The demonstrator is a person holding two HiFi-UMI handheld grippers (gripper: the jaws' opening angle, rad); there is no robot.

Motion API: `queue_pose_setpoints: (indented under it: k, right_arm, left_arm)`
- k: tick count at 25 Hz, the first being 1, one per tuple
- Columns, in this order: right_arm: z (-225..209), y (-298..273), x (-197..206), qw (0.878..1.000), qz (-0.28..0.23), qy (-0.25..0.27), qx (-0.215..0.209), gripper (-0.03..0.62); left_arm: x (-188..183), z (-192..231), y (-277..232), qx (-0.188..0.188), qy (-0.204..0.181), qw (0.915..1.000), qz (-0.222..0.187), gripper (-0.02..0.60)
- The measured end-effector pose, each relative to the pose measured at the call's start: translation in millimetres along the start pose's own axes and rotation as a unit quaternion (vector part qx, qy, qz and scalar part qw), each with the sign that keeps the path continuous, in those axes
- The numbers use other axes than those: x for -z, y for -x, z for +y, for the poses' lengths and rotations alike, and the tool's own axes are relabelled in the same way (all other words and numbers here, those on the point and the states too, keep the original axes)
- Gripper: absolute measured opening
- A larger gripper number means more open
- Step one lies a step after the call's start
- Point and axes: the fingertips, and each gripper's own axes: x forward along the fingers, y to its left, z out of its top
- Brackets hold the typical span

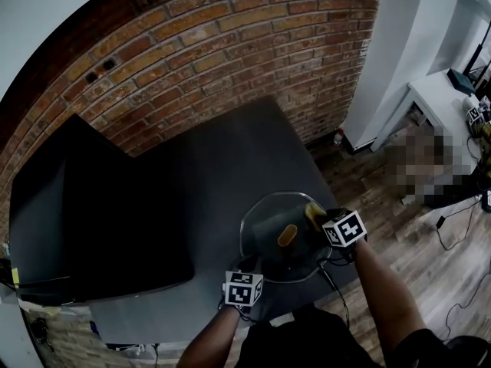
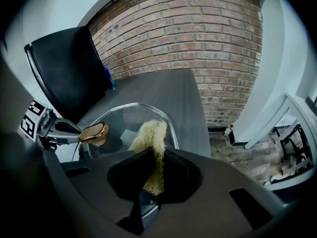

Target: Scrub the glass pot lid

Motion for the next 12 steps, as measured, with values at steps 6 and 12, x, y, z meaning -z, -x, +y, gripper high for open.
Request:
queue_pose_setpoints:
  k: [6,12]
  right_arm:
    - [-0.1,-1.5,0.4,1.000,0.010,0.008,0.007,0.048]
    - [11.1,4.0,-21.6,0.998,0.011,0.055,-0.007,0.048]
  left_arm:
    - [0.7,0.3,-1.0,0.001,-0.003,1.0000,-0.003,0.034]
    - [1.7,-2.0,-2.4,0.004,-0.010,0.9999,0.002,0.034]
